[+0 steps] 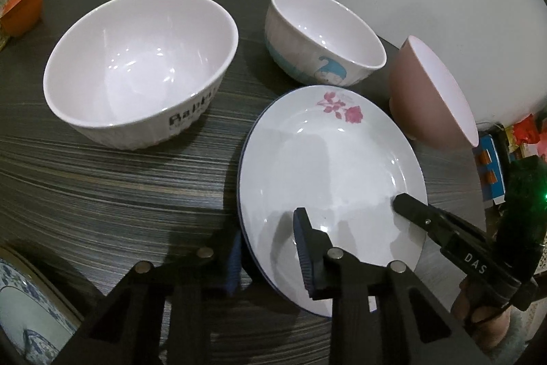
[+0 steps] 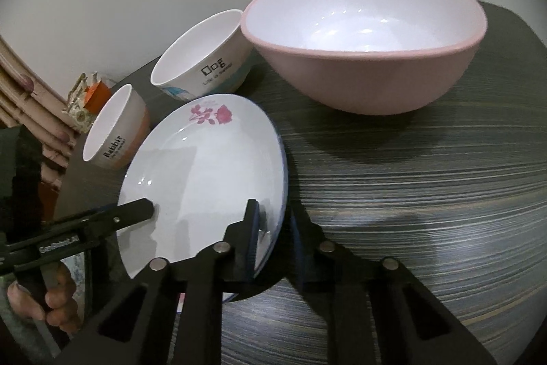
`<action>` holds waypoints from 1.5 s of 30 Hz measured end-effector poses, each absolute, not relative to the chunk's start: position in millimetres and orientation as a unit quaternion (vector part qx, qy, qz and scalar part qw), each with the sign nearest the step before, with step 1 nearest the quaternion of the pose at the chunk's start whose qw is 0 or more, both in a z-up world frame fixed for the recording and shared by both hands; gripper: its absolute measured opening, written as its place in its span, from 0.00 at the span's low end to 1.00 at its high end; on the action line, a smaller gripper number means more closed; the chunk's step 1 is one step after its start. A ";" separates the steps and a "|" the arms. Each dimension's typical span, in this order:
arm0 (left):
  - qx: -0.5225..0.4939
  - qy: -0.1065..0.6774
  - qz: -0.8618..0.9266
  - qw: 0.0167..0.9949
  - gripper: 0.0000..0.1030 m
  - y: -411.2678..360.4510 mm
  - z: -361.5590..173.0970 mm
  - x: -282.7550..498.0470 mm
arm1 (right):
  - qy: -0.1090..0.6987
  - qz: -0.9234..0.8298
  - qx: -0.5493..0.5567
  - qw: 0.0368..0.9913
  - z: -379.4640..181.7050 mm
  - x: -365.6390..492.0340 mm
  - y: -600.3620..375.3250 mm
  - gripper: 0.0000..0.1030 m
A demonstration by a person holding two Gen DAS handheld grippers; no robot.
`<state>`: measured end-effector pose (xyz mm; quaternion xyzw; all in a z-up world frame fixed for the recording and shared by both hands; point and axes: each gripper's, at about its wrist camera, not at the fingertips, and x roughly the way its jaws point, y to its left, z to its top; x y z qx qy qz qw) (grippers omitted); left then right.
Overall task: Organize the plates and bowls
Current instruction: 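Grasp the rim of the white pink-flower plate with the left gripper, then carry the held pink-flower plate over the blue-and-white plates and lower it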
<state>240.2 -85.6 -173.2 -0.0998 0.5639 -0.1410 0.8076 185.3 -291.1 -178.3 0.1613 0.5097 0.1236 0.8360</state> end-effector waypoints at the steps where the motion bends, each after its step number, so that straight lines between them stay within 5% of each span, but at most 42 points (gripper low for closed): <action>1: -0.092 0.564 -0.135 0.810 0.19 -85.9 -172.3 239.2 | 0.511 0.126 0.164 0.834 -178.6 185.3 -290.3 0.13; 22: -0.078 0.546 -0.141 0.822 0.19 -85.3 -147.4 206.0 | 0.492 0.113 0.134 0.853 -151.9 164.5 -271.0 0.13; 45: -0.084 0.498 -0.095 0.858 0.20 10.4 -72.3 122.7 | 0.440 0.168 0.101 0.876 -86.4 117.8 -188.3 0.13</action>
